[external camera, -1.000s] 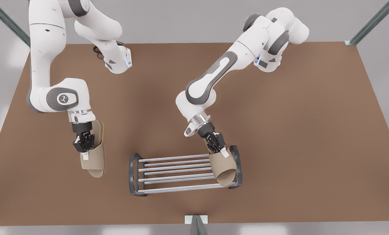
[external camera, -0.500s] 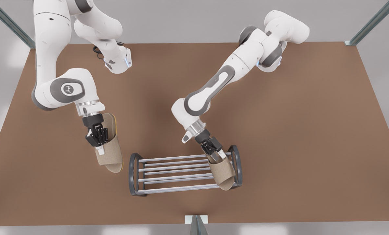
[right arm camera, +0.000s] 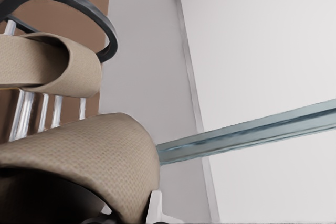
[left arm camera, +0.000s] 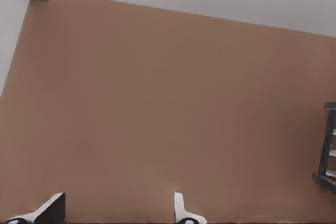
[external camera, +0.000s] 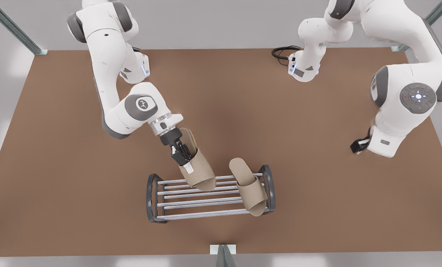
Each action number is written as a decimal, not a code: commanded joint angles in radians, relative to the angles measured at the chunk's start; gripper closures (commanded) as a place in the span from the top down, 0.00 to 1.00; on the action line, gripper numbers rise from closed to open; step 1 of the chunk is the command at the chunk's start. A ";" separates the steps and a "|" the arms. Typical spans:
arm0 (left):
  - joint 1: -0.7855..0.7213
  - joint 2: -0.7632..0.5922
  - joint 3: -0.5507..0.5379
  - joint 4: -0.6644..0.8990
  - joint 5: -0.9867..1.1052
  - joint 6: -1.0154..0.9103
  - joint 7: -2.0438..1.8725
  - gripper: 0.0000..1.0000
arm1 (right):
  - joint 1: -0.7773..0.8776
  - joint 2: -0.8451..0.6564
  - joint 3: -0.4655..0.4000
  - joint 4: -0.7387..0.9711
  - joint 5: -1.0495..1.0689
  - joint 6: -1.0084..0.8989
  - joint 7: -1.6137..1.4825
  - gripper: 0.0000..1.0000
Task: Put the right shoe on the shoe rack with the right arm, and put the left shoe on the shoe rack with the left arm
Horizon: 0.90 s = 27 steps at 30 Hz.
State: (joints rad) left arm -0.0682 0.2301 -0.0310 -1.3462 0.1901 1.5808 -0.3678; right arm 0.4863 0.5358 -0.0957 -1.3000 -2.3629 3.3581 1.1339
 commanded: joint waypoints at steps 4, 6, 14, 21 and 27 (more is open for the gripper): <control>-0.015 -0.064 0.017 -0.051 -0.158 0.008 0.262 1.00 | 0.023 0.165 -0.044 0.136 0.047 -0.075 0.020 0.21; -0.013 -0.066 0.019 -0.050 -0.156 0.007 0.273 1.00 | 0.057 0.233 -0.078 0.185 0.070 -0.097 0.018 0.21; -0.015 -0.075 0.019 -0.051 -0.155 -0.022 0.273 1.00 | 0.071 0.369 -0.101 0.257 0.117 -0.313 0.009 0.21; -0.016 -0.077 0.017 -0.051 -0.155 -0.025 0.273 1.00 | 0.071 0.371 -0.105 0.246 0.189 -0.316 0.009 1.00; -0.016 -0.078 0.016 -0.051 -0.155 -0.025 0.271 1.00 | 0.075 0.371 -0.105 0.242 0.189 -0.316 0.013 1.00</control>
State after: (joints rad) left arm -0.0847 0.1530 -0.0152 -1.3979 0.0346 1.5580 -0.1565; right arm 0.5611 0.9081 -0.2001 -1.0644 -2.1788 3.0462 1.1456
